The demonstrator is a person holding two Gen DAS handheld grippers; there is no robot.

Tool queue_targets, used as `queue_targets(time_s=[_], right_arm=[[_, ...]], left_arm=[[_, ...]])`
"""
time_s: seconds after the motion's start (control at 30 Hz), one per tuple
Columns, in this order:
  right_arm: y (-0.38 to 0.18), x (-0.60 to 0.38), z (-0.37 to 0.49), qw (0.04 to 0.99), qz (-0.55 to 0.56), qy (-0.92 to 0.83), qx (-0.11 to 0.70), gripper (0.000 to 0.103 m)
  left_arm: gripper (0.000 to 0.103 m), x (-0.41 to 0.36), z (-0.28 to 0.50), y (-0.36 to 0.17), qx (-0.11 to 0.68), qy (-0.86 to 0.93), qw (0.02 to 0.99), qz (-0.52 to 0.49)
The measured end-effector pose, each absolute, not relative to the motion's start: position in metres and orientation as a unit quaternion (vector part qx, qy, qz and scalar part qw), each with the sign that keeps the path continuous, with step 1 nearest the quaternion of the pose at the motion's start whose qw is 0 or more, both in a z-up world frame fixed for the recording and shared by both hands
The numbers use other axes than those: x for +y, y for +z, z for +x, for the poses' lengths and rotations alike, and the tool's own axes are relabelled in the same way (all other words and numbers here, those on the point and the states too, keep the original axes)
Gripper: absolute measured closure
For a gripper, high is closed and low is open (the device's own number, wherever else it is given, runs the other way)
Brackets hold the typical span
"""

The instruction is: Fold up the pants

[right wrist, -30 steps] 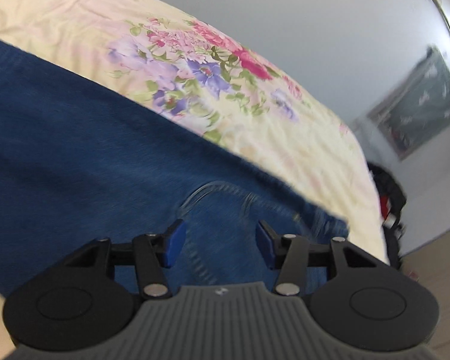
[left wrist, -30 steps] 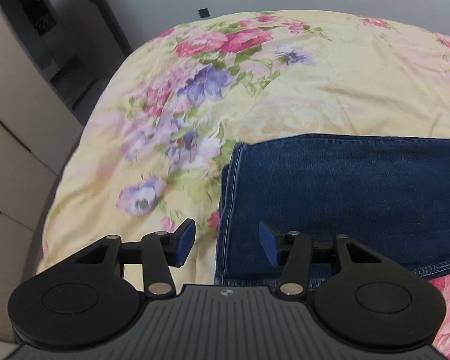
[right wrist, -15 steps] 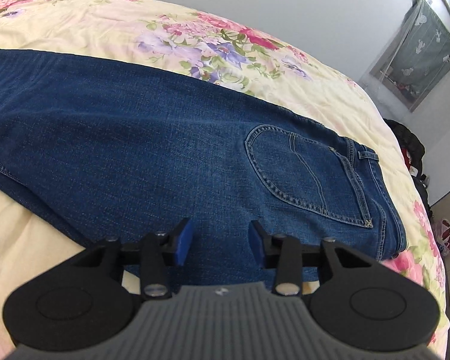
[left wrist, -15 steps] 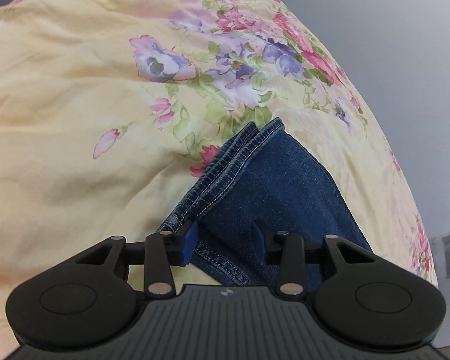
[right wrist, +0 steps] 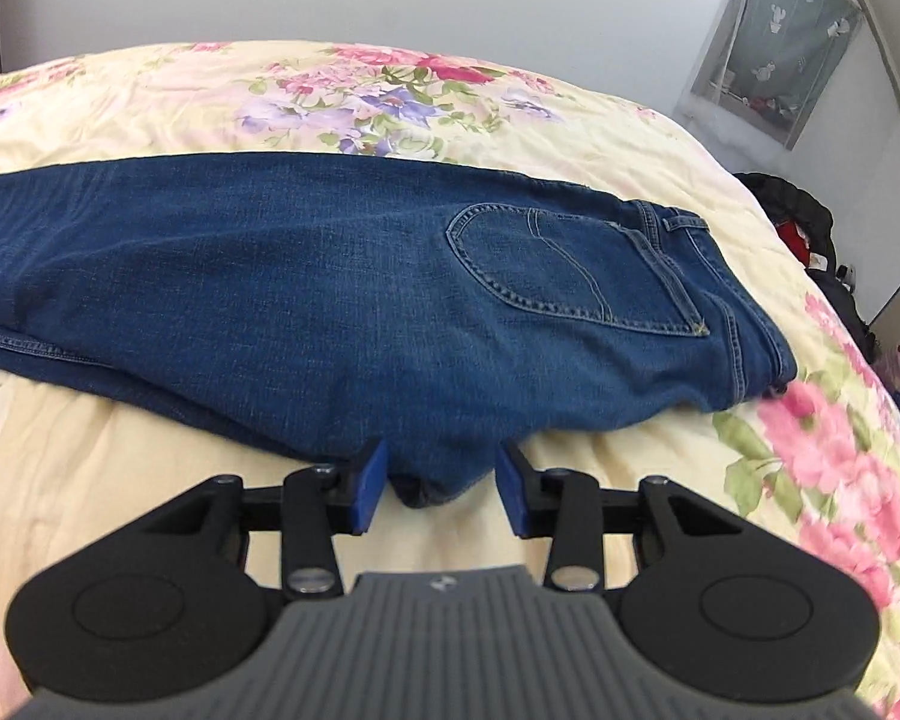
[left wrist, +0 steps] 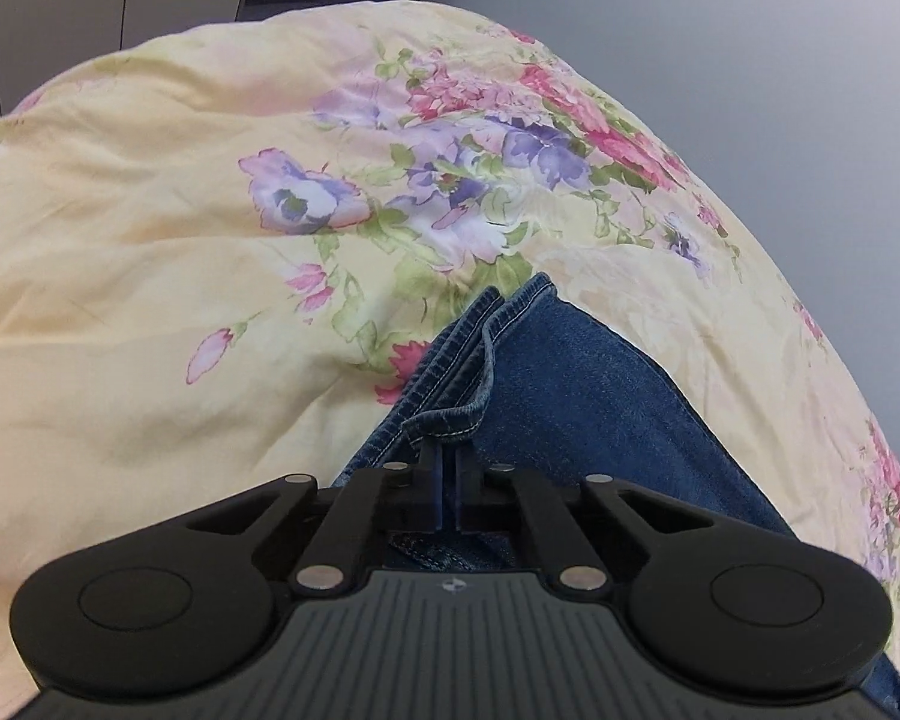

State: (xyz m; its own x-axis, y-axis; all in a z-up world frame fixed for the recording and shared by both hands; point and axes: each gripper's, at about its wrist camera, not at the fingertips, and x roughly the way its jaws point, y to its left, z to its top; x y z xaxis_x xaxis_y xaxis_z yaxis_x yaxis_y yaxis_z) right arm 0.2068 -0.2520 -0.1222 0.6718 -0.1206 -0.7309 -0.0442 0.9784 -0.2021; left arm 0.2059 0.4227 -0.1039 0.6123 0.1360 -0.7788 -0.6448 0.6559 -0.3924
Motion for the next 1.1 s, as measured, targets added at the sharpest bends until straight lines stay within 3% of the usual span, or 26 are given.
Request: queue_targets(time_s=[0.23,0.37,0.5,0.63,0.77,0.9,1.1], right_arm=[[-0.147,-0.247,0.207,0.905,-0.091,-0.045,0.414,0.068],[-0.142,-0.265,0.210,0.913,-0.038,-0.063,0.401,0.077],[-0.151,-0.271,0.212,0.902,-0.027,-0.055,0.427,0.078],[-0.152,-0.272,0.212,0.910,-0.009,-0.055,0.411,0.097],[-0.117,-0.274,0.203,0.922,-0.040,-0.046,0.381,0.103],[-0.094,-0.286,0.214,0.909,-0.075,-0.023,0.409,0.103],[-0.129,-0.284,0.224,0.888,-0.092,-0.024,0.450,0.103]], left_arm=[[0.102,0.416,0.212,-0.091,0.372,0.245,0.836,-0.321],[0.102,0.412,0.215,-0.077,0.366,0.243,0.844,-0.308],[0.102,0.406,0.220,-0.070,0.368,0.245,0.848,-0.294],[0.102,0.404,0.221,-0.069,0.370,0.251,0.845,-0.293],[0.103,0.405,0.215,-0.054,0.363,0.243,0.851,-0.291],[0.103,0.408,0.206,-0.044,0.373,0.247,0.851,-0.274],[0.103,0.418,0.189,-0.086,0.395,0.251,0.834,-0.291]])
